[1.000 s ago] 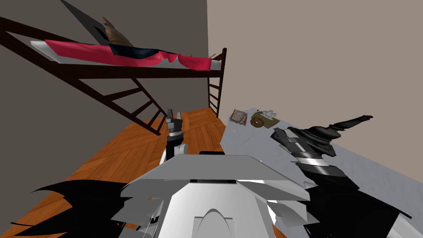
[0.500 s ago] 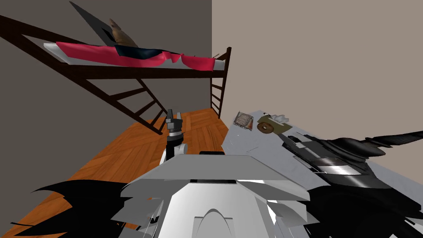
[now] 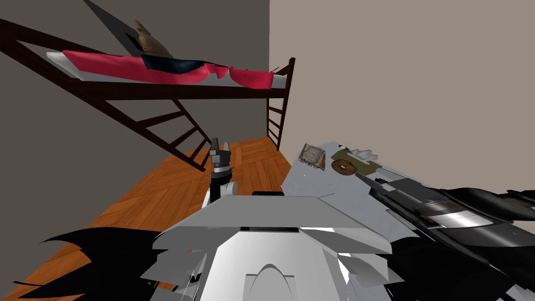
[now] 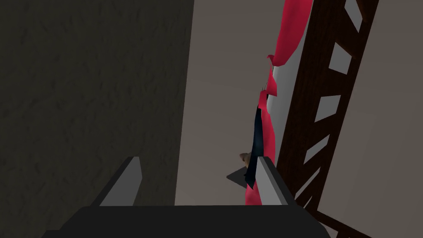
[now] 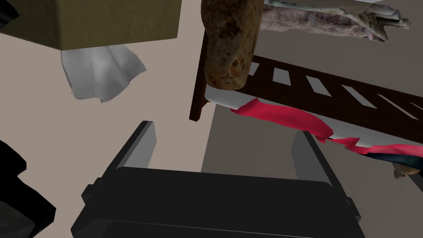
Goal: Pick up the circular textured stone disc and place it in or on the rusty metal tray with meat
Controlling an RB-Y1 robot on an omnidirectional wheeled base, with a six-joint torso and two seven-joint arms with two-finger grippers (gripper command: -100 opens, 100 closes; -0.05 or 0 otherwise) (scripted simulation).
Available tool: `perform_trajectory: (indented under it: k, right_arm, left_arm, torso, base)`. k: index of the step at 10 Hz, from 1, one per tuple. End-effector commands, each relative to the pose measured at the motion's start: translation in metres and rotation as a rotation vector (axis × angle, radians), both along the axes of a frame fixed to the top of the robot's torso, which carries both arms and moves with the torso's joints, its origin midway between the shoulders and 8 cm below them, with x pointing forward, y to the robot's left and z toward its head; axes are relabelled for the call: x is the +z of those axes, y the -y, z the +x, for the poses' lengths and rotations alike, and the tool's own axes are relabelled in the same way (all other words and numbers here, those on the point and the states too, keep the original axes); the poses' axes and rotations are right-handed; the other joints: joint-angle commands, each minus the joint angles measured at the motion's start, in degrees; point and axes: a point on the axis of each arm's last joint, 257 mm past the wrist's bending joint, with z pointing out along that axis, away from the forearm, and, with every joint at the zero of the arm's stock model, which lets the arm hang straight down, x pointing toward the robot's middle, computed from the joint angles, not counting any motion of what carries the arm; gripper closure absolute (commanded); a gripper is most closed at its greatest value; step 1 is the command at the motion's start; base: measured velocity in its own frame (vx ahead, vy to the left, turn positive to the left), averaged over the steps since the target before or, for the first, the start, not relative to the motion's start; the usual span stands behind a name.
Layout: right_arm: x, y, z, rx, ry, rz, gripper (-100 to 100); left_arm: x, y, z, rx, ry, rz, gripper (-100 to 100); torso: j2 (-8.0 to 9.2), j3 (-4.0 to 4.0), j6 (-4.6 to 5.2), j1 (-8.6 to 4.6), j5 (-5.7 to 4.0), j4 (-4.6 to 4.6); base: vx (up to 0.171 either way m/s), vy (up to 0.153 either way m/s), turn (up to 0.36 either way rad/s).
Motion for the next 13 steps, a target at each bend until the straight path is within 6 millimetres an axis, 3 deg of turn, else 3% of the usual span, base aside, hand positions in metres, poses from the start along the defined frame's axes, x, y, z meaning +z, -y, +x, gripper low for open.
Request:
perform_trajectory:
  k: [1,5,13]
  right_arm:
    - [-0.001,0.001,0.0,0.021,-0.031,-0.026,-100]
    - [-0.009,0.013,-0.01,0.09,-0.191,-0.131,-100]
    - [-0.025,0.016,-0.008,0.236,-0.439,-0.225,-100]
  left_arm:
    - [0.0,0.0,0.0,0.0,0.0,0.0,0]
    - [0.0,0.0,0.0,0.0,0.0,0.0,0]
    - [0.0,0.0,0.0,0.0,0.0,0.0,0]
  torso:
    - [0.0,0.0,0.0,0.0,0.0,0.0]
    - [0.1,0.06,0.01,-0.08,-0.02,0.03]
    - [0.1,0.05,0.01,-0.06,-0.03,0.02]
  base:
    - [0.055,0.014,-0.003]
    - [0.065,0.013,-0.024]
    - [0.058,0.017,-0.059]
